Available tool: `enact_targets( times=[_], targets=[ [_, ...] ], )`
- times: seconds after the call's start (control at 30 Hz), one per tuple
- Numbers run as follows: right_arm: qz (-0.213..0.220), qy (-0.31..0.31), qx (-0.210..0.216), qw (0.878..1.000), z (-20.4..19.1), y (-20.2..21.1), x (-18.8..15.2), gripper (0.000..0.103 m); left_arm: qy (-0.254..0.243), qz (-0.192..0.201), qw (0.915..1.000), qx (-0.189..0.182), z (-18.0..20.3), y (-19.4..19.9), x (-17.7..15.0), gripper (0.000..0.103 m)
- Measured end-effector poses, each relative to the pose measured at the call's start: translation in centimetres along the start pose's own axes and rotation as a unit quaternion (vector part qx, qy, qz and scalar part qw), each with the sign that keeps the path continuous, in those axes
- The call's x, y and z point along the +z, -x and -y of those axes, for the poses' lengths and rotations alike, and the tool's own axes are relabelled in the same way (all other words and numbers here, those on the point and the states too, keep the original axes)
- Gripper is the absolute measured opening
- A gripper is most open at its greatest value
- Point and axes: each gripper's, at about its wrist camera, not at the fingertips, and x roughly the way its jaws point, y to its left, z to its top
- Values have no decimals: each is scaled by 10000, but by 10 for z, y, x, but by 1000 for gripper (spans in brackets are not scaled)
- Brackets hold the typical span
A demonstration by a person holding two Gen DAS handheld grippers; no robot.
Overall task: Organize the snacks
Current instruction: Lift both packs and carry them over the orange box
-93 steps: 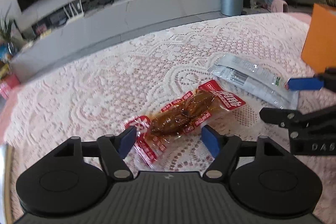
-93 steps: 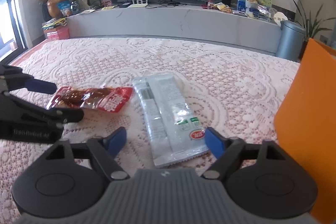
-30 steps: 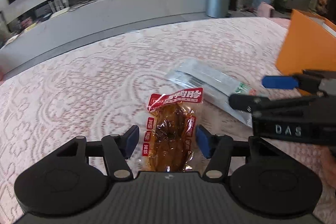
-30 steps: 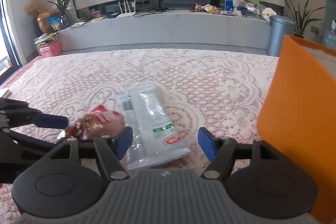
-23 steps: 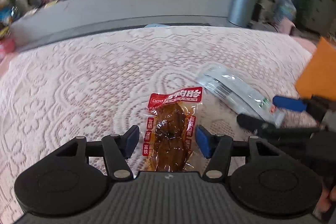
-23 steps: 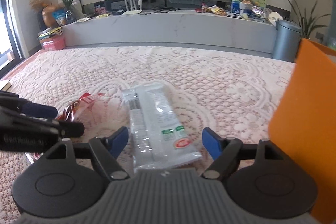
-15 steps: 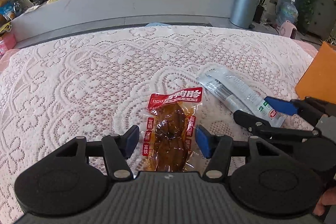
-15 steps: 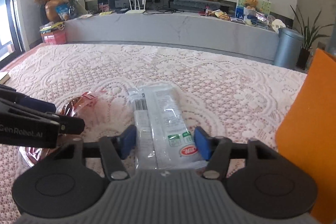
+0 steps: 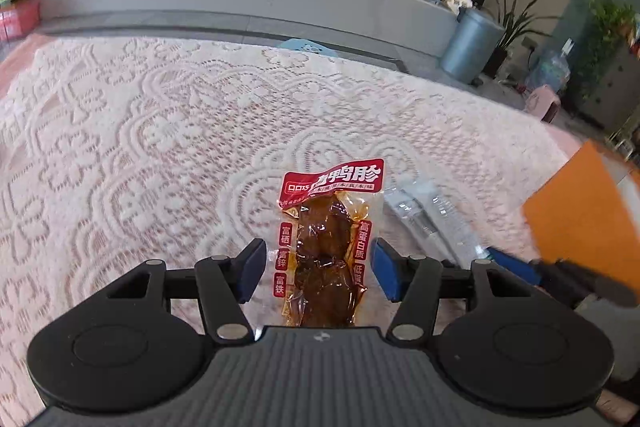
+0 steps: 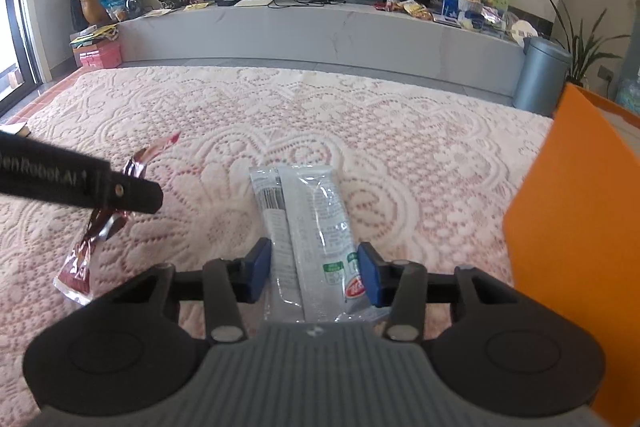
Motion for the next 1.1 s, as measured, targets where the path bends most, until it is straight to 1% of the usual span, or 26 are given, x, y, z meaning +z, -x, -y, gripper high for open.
enact_targets(
  times=[0.07, 0.23, 0.37, 0.5, 0.63, 0.77, 0.9, 1.1],
  targets=[
    [5, -6, -4, 10000, 0, 9, -2, 45, 161, 8, 9998, -96, 2, 8, -1, 65],
    [-50, -136, 64, 9999, 2, 43, -11, 45, 270, -67, 9996, -42, 16, 27, -15, 65],
    [11, -135, 114, 9998, 2, 83, -22, 45, 104, 0, 9999, 54, 31, 45, -26, 65],
    [202, -173, 182, 9995, 8, 127, -26, 45, 52, 114, 9999, 56, 51, 72, -35, 65],
    [449, -247, 195, 9985, 17, 169, -28, 45, -105, 247, 9996, 23, 74, 98, -43, 65],
    [745, -282, 124, 9967, 30, 210, -29, 45, -283, 357, 9990, 32, 101, 119, -50, 65],
    [958, -352, 0, 9948, 46, 244, -34, 45, -489, 398, 9980, -65, 127, 132, -57, 65],
    [1103, -550, -260, 9920, 85, 279, -44, 45, -781, 479, 9954, -269, 168, 139, -58, 65]
  ],
)
